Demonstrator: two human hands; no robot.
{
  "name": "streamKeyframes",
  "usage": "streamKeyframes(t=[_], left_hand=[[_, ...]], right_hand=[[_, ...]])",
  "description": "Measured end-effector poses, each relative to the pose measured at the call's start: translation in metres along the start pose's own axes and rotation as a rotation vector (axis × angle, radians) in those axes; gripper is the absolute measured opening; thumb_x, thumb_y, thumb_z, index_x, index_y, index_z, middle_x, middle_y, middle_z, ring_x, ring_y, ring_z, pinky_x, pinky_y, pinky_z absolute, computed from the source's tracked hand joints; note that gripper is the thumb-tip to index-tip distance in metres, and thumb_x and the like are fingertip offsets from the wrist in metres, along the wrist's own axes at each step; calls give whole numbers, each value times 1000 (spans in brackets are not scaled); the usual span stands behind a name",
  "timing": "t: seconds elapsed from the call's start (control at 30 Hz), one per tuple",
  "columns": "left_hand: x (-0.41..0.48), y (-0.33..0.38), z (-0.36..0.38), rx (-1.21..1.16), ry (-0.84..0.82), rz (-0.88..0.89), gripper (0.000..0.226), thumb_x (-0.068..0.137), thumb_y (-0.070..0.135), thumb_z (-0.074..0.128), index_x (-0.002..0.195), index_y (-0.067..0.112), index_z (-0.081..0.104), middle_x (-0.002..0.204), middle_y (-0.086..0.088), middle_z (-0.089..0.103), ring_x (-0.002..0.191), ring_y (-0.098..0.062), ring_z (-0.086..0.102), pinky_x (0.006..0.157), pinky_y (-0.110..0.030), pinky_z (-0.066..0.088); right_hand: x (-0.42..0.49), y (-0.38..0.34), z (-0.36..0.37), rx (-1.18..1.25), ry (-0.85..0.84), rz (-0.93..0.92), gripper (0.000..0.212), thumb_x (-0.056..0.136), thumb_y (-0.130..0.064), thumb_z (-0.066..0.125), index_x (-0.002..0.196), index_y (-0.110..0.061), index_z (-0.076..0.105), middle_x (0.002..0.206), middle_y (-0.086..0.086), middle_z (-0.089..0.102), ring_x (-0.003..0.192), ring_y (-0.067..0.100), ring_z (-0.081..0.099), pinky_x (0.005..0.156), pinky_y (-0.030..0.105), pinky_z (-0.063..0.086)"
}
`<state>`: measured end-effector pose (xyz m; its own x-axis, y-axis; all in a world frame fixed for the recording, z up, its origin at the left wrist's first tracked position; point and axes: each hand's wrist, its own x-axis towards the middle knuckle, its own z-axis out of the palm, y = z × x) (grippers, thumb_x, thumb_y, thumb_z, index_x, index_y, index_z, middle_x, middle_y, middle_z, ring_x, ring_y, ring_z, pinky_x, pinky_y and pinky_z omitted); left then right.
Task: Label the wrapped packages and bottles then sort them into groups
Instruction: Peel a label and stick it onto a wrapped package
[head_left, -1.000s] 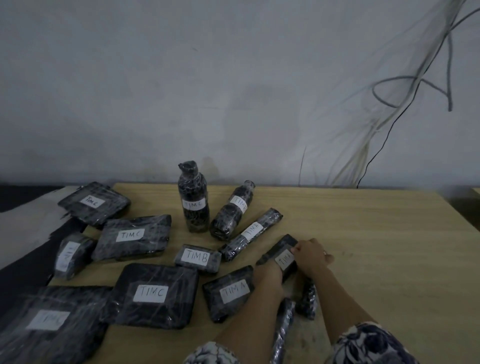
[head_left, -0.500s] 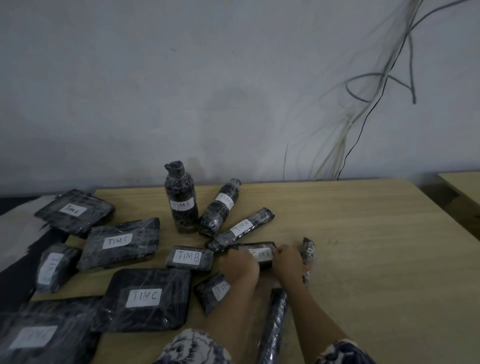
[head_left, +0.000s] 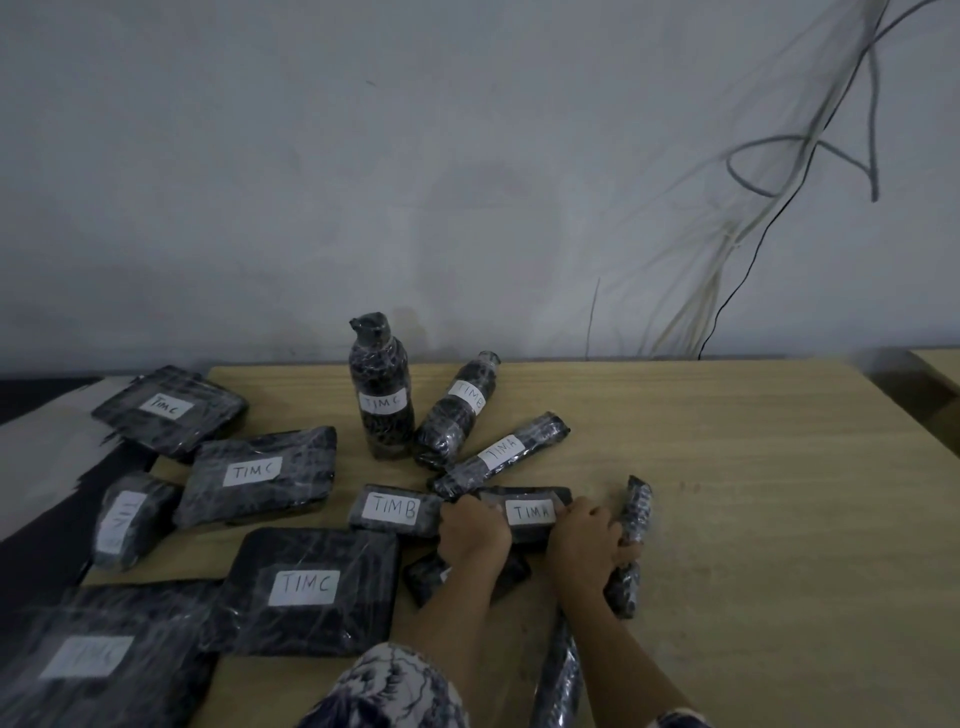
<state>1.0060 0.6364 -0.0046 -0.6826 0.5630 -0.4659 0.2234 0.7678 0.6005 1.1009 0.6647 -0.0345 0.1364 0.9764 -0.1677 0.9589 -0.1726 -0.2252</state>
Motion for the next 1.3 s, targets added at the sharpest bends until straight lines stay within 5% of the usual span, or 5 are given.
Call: streamKeyframes(t=[0.63,0.8,0.97,1.13,1.3], left_hand=[[2,-17,4,113,168,235,39,98,7,33,137,2,32,129,-20,51,115,-31,54,91,-36,46],[-2,-29,23,424,111,699,36,75,17,39,92,11,71,96,-6,67,84,-21,55,63,-29,52],[10,-42,34,682,-43,736,52,79,33,34,93,7,76,106,-10,71,99,-23,68,80,-31,55],[1,-27,26,615,-96,584,54,99,20,33,144,-9,21,154,-23,14,145,-32,12,117,-36,13],[30,-47,56,529,87,640,45,57,35,59,80,1,77,91,-14,73,84,-26,72,60,-32,57]], right_hand=[[9,-7,-6,117,-43,82,43,99,-42,33,115,-9,55,123,12,57,119,30,48,109,51,19],[10,-8,1,94,-33,44,63,88,-65,39,115,-9,51,123,14,54,118,33,47,106,50,25],[12,-13,4,102,-8,66,51,94,-56,37,114,-11,48,122,13,55,117,32,48,108,52,24],[14,-12,0,-3,-9,34,38,100,-45,28,109,-14,50,116,7,58,113,28,52,108,53,22],[16,-12,-1,-14,-68,30,24,99,-31,37,113,-15,48,117,4,57,112,24,53,110,52,23]])
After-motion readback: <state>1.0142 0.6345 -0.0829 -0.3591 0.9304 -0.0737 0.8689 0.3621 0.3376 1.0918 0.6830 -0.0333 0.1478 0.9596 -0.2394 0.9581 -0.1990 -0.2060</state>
